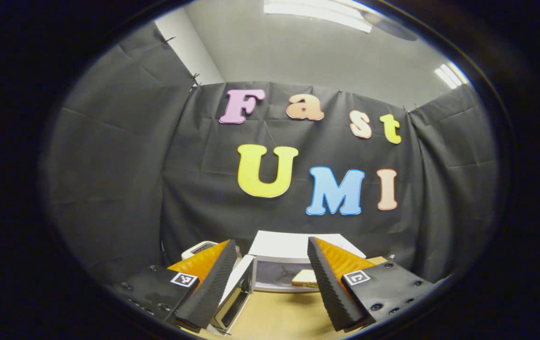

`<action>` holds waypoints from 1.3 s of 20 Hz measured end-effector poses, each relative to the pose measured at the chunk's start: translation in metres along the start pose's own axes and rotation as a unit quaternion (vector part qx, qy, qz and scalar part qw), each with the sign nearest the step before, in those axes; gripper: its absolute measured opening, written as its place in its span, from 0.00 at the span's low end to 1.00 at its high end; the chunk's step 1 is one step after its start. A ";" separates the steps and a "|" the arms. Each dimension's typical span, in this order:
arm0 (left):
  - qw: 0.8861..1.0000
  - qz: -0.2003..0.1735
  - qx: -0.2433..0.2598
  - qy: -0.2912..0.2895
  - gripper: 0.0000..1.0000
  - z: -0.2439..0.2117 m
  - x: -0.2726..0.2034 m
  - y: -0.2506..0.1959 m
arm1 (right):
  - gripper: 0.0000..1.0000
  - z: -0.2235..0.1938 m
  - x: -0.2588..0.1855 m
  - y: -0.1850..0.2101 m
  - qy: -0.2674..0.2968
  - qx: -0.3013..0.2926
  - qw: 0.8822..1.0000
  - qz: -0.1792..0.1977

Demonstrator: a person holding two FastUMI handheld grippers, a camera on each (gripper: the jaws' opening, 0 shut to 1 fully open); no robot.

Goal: Open the microwave oven with the left hand, put the food in, and close the microwave oven.

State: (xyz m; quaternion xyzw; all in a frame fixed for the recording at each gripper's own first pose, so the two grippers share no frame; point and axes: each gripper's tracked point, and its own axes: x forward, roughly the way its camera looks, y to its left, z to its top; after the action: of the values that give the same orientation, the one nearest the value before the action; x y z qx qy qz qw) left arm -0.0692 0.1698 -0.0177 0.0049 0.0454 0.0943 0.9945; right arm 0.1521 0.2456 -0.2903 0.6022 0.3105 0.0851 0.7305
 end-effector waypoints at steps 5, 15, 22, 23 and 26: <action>1.000 0.031 0.001 0.000 0.96 0.001 -0.010 0.031 | 0.19 -0.007 0.045 -0.003 -0.034 0.027 0.999 -0.014; 0.994 0.099 0.006 0.044 0.96 -0.024 -0.030 0.099 | 0.19 -0.009 0.139 -0.017 -0.127 0.129 0.983 -0.038; 0.989 0.130 0.010 0.062 0.96 -0.034 -0.035 0.123 | 0.20 -0.006 0.185 -0.028 -0.163 0.132 0.976 -0.062; 0.989 0.131 0.010 0.062 0.96 -0.034 -0.035 0.125 | 0.20 -0.006 0.185 -0.028 -0.164 0.129 0.976 -0.063; 0.991 0.125 0.006 0.055 0.97 -0.032 -0.032 0.122 | 0.34 -0.016 0.183 -0.032 -0.142 0.115 0.980 -0.082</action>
State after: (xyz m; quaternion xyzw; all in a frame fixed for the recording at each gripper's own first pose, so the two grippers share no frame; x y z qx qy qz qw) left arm -0.1262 0.2838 -0.0445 0.0111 0.0998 0.2176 0.9709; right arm 0.2806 0.3415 -0.3855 0.6607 0.2597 -0.0975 0.6975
